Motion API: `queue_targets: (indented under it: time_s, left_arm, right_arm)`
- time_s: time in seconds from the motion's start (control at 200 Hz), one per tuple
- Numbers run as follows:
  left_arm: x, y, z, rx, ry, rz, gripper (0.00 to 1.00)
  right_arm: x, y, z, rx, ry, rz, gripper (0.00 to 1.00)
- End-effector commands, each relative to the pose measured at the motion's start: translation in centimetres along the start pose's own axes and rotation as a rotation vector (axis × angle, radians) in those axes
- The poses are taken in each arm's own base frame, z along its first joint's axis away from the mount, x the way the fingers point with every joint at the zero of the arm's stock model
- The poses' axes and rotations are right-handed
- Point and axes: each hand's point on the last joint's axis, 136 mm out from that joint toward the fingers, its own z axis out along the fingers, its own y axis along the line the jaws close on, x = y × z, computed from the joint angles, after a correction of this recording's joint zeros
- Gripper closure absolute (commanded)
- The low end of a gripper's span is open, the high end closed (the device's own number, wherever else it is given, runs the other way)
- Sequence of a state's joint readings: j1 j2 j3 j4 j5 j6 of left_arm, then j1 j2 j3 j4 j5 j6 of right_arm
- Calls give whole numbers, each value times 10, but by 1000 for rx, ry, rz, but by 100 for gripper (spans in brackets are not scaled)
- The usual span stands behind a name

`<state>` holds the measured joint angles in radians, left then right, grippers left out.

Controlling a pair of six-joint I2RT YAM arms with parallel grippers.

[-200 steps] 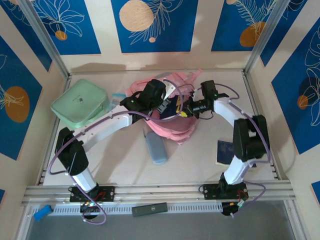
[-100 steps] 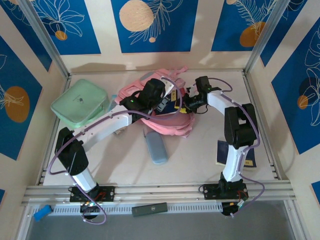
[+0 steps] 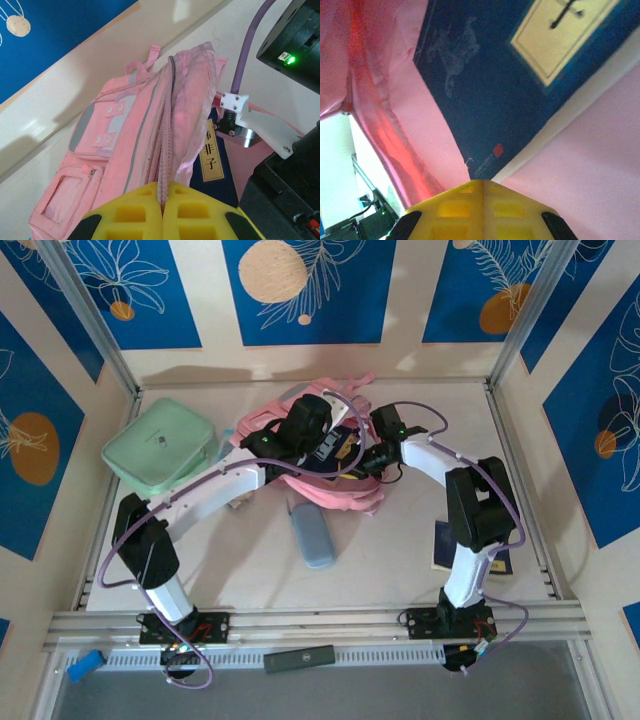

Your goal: Pack the student bag

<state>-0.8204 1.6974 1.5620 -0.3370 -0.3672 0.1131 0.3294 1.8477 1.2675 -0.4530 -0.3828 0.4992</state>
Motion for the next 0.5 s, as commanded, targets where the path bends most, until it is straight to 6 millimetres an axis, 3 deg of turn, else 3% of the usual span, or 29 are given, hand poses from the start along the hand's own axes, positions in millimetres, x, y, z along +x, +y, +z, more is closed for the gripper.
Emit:
queue_targets:
  time_s: [0.0,0.035,0.185,0.365,0.495]
  left_arm:
    - [-46,13,-18,-11,-136,-43,100]
    - [-45,13,-18,-12,-135,-45,100]
    - [-45,10,-17,5,-135,-49,100]
    - [-44,6,-16,24,-133,-54,100]
    - [-45,5,-16,30,-135,-52,100]
  right_arm:
    - [-16,-23,-16,67,-79,92,100]
    - [-17,-30,-19,106,-95,124,99]
    - [-23,-32,-14,116,-108,203,76]
    - [-21,-15,19,107,-73,239,55]
    - [-17,-23,44,150,-35,322,48]
